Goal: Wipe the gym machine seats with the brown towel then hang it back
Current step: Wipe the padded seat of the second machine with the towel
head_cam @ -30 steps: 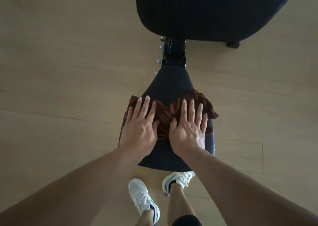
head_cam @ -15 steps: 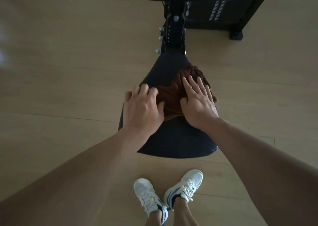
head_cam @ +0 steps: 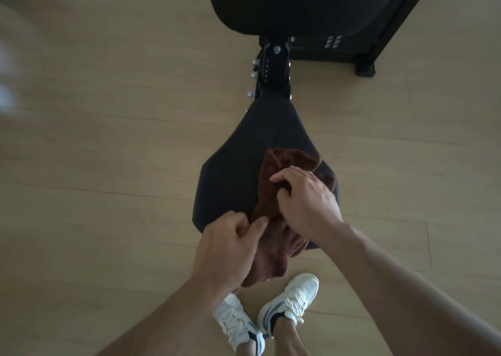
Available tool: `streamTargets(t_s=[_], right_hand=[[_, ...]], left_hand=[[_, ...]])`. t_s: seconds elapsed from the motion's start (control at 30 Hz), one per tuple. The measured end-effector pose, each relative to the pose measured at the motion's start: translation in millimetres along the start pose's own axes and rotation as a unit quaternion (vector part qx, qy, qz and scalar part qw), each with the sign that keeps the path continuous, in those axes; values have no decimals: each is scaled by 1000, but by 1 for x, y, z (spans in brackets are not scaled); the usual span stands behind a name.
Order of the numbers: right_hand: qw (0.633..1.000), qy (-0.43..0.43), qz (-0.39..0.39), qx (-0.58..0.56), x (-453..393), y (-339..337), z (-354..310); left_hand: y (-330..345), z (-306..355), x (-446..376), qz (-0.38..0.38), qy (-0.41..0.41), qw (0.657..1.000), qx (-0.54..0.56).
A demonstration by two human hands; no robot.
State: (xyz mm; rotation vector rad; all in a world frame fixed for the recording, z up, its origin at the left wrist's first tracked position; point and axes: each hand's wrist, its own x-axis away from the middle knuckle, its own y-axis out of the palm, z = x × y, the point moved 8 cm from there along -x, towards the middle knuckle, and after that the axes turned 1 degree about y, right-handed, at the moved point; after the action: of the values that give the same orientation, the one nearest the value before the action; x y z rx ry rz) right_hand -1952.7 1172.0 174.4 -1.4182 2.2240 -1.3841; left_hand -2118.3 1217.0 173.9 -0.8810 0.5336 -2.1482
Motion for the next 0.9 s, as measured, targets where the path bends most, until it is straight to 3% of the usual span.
streamTargets(t_s=[0.2,0.33,0.47,0.53,0.67,0.77,0.9], right_hand=[[997,-71,20,8,40,51,-40],[994,-105,3,41,47,93,-69],[986,-135,-10,92,33,109,-82],[981,-156,-18,115,20,111,-85],[973,-170,-35,154,0,111,-86],[977,-159,-15,140,3,110,-86],[983,-163,45,75,21,111,-85]], left_hand=[[-44,-71,22,164,-95,980,65],[-68,-111,26,260,-130,957,25],[-42,-124,24,203,-261,931,152],[-29,-114,18,168,-278,929,179],[-21,-105,2,171,-279,916,232],[-26,-109,-1,202,-230,938,165],[-23,-110,6,187,-179,961,98]])
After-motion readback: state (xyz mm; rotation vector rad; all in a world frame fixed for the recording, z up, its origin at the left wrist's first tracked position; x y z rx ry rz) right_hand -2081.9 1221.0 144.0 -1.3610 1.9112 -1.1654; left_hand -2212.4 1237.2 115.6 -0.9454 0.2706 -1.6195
